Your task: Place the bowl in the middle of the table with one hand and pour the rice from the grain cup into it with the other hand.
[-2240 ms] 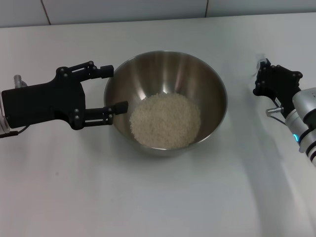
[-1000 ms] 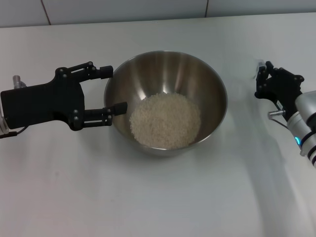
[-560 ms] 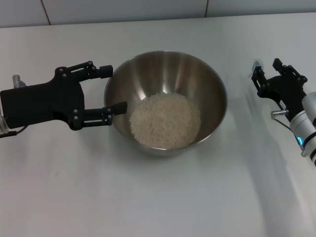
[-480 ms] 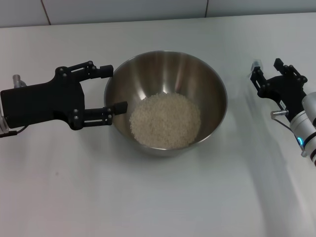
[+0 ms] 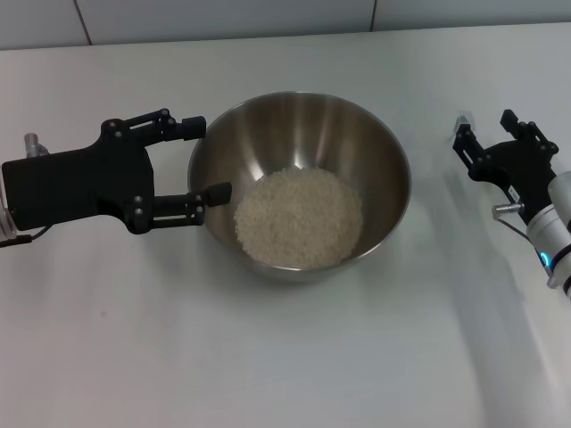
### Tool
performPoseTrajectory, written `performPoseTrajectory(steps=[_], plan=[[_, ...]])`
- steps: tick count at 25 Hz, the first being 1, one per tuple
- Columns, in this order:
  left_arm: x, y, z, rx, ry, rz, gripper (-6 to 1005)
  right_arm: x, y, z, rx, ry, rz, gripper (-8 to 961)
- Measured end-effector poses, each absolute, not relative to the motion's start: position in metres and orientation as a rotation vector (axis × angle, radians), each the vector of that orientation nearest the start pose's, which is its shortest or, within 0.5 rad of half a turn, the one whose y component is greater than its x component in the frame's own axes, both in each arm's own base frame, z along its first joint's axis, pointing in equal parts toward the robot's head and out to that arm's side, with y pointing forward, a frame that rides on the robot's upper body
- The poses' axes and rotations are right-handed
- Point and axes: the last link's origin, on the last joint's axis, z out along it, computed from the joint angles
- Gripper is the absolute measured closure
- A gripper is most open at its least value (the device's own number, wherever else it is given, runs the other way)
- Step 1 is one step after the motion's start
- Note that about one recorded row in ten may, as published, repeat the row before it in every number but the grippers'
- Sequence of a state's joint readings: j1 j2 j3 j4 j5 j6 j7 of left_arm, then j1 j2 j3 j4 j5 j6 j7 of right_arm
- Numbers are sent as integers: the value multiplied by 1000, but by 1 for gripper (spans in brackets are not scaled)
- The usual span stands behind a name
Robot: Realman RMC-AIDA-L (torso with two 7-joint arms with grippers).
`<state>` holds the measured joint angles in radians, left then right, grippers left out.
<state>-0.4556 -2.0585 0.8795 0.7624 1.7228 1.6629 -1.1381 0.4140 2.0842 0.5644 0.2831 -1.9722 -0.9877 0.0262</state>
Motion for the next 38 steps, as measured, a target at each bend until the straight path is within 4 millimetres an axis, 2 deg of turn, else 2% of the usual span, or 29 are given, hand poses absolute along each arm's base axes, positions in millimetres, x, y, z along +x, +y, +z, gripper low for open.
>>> performPoseTrajectory(steps=[12,15,18,23,26,29,30,31,35,38], plan=[[-236,317,18,-2725,-114,-866,170,333,295,-64,-1662,731,606,294],[-236,317,18,-2724,-116,-866,170,328,279,-70,-1702,701,646,294],[-238,316,18,-2722,-122,-865,170,324,267,-67,-1703,658,698,294],[-239,315,18,-2717,-129,-869,170,314,245,-48,-1832,532,892,293],[-240,314,18,-2719,-133,-869,170,313,242,-33,-1984,532,1031,293],[-240,313,17,-2725,-133,-874,170,318,244,-14,-2087,512,1100,293],[-240,311,17,-2728,-134,-878,170,319,244,-2,-2145,450,1115,293],[-240,311,17,-2728,-134,-878,170,319,244,-2,-2145,450,1115,293],[-242,303,17,-2747,-138,-901,170,319,253,26,-2304,375,1058,293],[-243,300,16,-2758,-139,-908,170,316,259,27,-2372,350,1007,293]])
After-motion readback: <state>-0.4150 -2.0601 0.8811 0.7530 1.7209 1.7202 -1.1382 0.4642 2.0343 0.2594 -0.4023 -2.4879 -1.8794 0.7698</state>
